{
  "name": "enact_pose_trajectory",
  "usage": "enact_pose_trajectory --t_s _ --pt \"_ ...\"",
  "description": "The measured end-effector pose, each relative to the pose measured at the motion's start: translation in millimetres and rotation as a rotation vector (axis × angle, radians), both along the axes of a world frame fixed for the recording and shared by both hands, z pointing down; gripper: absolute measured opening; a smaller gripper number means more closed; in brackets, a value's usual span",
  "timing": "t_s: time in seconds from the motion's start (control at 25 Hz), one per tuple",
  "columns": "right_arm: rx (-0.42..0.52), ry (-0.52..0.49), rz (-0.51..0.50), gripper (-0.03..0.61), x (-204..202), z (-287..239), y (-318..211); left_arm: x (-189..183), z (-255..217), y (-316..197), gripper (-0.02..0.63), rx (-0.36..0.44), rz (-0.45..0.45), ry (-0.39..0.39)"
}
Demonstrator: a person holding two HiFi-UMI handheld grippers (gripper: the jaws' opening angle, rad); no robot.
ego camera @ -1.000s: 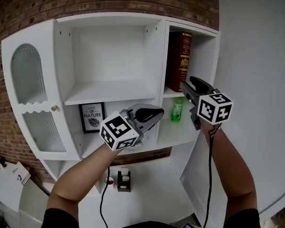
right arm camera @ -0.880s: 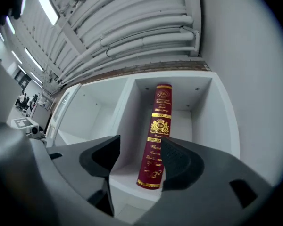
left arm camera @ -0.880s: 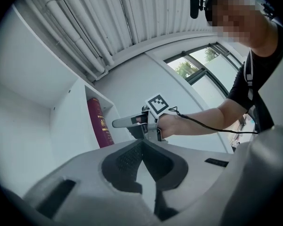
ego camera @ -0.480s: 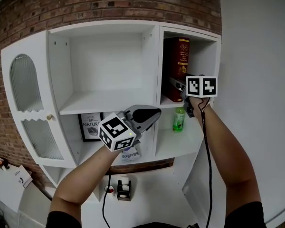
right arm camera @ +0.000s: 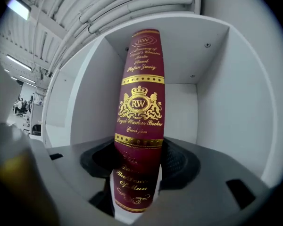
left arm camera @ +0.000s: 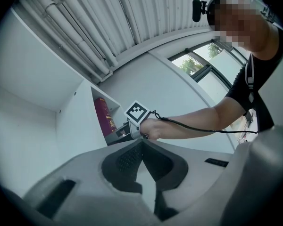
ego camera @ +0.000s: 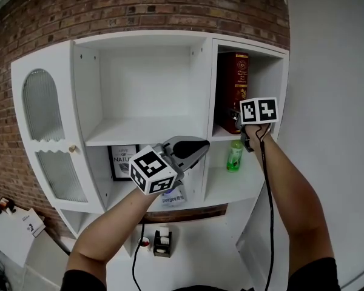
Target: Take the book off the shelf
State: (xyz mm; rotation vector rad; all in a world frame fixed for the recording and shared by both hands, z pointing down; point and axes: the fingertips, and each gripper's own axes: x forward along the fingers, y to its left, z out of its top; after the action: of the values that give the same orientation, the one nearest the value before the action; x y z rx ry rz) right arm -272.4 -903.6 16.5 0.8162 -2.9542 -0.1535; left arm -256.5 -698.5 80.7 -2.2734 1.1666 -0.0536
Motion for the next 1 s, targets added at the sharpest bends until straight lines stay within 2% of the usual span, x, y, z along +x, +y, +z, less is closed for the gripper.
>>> enact_pose_trajectory --t_s 0.32,0.64,0.8,1.0 --pt "0.023 -0.041 0.0 0.245 28.7 -5.0 47.8 4.8 6.5 36.7 0.008 -0.022 0.044 -0.015" --pt "0.069 -0.107 0.056 0.242 84.8 -5.8 113.5 26.4 13.8 80.7 0.008 -0.033 0.127 -0.021" --pt "0.109 -0.152 0.06 0.239 117.3 -9.1 151.6 34.5 39.3 99.1 0.008 -0.074 0.149 0.014" --pt "0.134 -0.219 0.015 0.236 158.9 6.6 202.4 40.9 84.3 128.6 0.008 -0.142 0.112 0.064"
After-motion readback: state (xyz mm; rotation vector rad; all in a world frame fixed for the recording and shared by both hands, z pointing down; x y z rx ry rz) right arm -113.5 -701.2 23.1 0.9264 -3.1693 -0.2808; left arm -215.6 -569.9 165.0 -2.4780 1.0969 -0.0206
